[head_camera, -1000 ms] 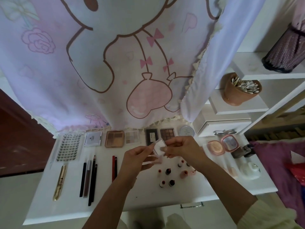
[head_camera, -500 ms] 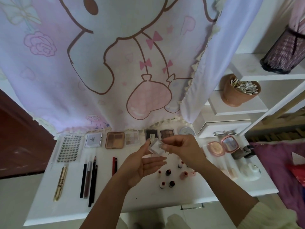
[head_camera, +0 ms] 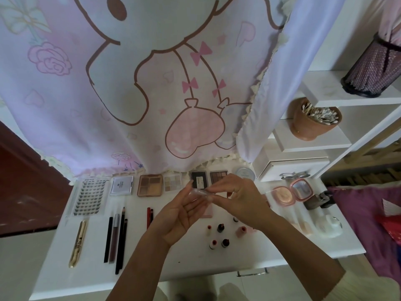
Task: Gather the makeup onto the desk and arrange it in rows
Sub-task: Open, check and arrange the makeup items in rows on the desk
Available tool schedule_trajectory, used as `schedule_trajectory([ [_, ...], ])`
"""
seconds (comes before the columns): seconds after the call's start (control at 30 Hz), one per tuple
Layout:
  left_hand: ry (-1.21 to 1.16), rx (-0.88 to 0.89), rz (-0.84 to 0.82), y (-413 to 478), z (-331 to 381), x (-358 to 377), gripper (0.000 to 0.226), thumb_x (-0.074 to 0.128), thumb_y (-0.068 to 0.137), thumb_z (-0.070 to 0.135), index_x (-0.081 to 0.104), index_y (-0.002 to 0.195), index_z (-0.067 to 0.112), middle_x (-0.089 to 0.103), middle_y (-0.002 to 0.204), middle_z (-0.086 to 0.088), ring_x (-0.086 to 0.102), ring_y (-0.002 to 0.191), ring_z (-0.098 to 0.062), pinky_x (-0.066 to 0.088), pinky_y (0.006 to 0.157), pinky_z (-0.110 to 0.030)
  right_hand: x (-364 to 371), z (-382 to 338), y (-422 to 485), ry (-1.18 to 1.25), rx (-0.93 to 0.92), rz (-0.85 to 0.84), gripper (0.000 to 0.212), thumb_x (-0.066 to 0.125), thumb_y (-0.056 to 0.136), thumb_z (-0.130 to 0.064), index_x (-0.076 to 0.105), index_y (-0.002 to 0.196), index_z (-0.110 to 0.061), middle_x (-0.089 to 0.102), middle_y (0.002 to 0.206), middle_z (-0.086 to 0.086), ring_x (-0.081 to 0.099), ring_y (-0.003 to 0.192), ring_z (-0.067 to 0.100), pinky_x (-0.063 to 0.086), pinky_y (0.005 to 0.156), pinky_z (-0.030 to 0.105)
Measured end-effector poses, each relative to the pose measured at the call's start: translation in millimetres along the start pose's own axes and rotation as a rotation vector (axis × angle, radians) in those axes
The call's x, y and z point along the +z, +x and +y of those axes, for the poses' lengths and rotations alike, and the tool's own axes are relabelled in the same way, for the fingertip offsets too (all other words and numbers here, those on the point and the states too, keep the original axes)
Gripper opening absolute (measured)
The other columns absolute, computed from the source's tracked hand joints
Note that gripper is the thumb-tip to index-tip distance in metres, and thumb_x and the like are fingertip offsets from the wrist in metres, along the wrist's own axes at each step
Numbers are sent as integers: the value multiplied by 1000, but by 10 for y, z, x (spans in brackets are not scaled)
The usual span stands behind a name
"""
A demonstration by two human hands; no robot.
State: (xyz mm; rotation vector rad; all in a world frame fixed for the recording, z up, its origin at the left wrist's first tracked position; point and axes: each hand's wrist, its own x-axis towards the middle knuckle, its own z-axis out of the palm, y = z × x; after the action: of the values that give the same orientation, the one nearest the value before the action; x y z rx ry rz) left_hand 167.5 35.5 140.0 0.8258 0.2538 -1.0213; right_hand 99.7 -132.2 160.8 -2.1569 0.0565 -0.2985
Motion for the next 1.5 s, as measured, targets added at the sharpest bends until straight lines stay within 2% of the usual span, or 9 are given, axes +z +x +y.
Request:
schedule_trajectory([
  [0.17, -26, 42, 8, 13, 17, -1, 43, 59, 81, 29, 60, 114, 2, 70, 109, -20, 71, 93, -23, 60, 74, -26, -9, 11, 30, -98, -72, -30, 16, 76, 83, -18, 78, 99, -22, 73, 88, -19, 59, 84, -1, 41, 72, 7],
  [0.5, 68, 58, 15, 9, 30, 33, 27, 58, 81, 29, 80, 75, 14, 70, 107, -21, 71, 91, -24, 59, 80, -31, -37, -84, 118, -300, -218, -145, 17, 73, 81, -26, 78, 97, -19, 74, 81, -8, 59, 77, 15, 53, 67, 33],
  [0.63, 66, 44, 23, 27, 20, 19, 31, 61, 80, 30, 75, 94, 7, 70, 104, -21, 71, 90, -26, 60, 75, -33, 26, -78, 103, -351, -179, -204, 21, 68, 79, -30, 76, 93, -16, 69, 74, -5, 52, 79, 11, 45, 65, 25],
  [0.77, 65, 12, 29, 46, 3, -42, 51, 60, 83, 34, 61, 118, -3, 63, 118, -27, 63, 110, -32, 56, 88, -38, 68, -84, 97, -363, -139, -200, 24, 71, 79, -30, 77, 98, -17, 70, 76, -4, 52, 81, 9, 39, 67, 18],
  [0.93, 46, 1, 19, 44, -7, -79, 49, 55, 90, 34, 59, 120, -4, 64, 117, -27, 66, 106, -30, 57, 87, -37, 72, -107, 119, -302, -95, -195, 20, 74, 80, -32, 79, 96, -21, 71, 76, -9, 51, 79, 6, 34, 64, 6],
  [1.1, 17, -28, 29, 40, 0, -115, 48, 53, 94, 33, 59, 124, -3, 63, 120, -26, 67, 102, -28, 58, 83, -33, 44, -119, 173, -157, -32, -158, 18, 69, 80, -26, 78, 87, -13, 71, 70, 3, 56, 68, 19, 44, 58, 23],
  [1.2, -8, -50, 31, 33, 14, -139, 46, 56, 92, 32, 59, 126, 1, 65, 115, -23, 68, 97, -26, 59, 82, -34, 56, -56, 210, -142, 27, -110, 15, 65, 83, -9, 77, 93, -10, 72, 80, -2, 60, 78, 11, 49, 65, 20],
  [1.33, 31, -90, 48, 31, 33, -142, 46, 57, 92, 31, 58, 125, -2, 67, 108, -24, 69, 90, -26, 60, 70, -32, 91, -5, 216, -154, 117, -122, 27, 60, 87, -12, 72, 111, -15, 69, 86, -13, 59, 76, -7, 45, 66, 9],
  [1.5, 134, -127, 88, 48, 96, -161, 52, 61, 90, 35, 57, 125, -4, 69, 99, -21, 69, 78, -23, 60, 67, -29, 134, -20, 220, -106, 136, -121, 23, 62, 90, -16, 72, 112, -17, 66, 77, -19, 59, 74, -9, 43, 66, 5],
])
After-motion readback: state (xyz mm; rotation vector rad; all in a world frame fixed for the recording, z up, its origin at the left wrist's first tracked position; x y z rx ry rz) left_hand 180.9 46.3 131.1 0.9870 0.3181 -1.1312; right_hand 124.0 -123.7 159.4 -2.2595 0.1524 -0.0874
